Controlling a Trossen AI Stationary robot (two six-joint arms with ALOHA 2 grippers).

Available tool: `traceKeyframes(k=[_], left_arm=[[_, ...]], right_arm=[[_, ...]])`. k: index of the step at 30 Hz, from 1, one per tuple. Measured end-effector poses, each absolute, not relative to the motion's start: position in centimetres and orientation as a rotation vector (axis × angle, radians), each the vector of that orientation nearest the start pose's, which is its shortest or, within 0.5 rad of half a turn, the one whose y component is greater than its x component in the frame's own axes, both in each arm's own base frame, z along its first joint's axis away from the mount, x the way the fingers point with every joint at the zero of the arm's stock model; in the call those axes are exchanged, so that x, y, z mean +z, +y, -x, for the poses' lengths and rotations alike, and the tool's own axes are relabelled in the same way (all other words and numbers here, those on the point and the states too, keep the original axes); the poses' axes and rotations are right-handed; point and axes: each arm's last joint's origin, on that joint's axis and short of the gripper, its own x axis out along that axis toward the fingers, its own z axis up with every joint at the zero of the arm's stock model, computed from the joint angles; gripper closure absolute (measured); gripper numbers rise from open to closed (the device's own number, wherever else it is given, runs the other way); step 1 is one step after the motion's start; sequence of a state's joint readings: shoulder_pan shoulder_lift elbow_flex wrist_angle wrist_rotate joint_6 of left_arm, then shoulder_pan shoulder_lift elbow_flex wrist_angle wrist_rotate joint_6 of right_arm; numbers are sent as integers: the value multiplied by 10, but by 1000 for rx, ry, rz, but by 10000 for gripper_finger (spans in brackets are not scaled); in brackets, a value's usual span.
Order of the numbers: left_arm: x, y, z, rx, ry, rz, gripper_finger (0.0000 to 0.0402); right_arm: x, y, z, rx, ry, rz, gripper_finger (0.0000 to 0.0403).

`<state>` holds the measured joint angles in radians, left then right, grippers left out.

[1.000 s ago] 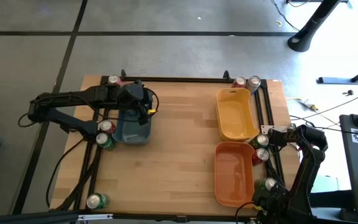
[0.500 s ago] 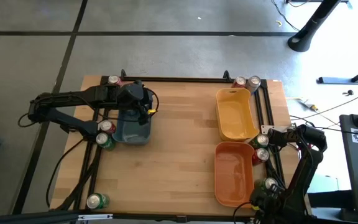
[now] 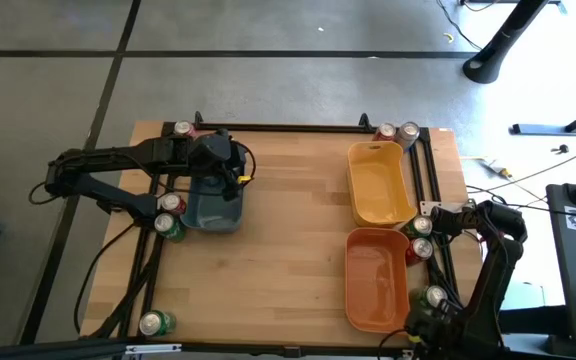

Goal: Sort soda cans
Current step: Put the bottom blue-white soda can into the blue bin

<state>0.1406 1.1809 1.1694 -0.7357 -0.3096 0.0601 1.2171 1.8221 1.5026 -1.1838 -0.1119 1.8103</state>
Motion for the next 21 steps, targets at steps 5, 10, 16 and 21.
traceKeyframes(k=[5,10,16,21], left_arm=[[341,42,-233,408,749,-118,34],[341,42,-233,405,750,-124,34],[341,41,-233,404,749,-120,34],[341,41,-233,404,748,-115,34]], right_arm=[[263,329,-122,-361,1626,-584,120],[290,332,-135,-287,1619,-663,120],[318,326,-161,-197,1563,-743,120],[331,309,-195,-152,1387,-705,120]])
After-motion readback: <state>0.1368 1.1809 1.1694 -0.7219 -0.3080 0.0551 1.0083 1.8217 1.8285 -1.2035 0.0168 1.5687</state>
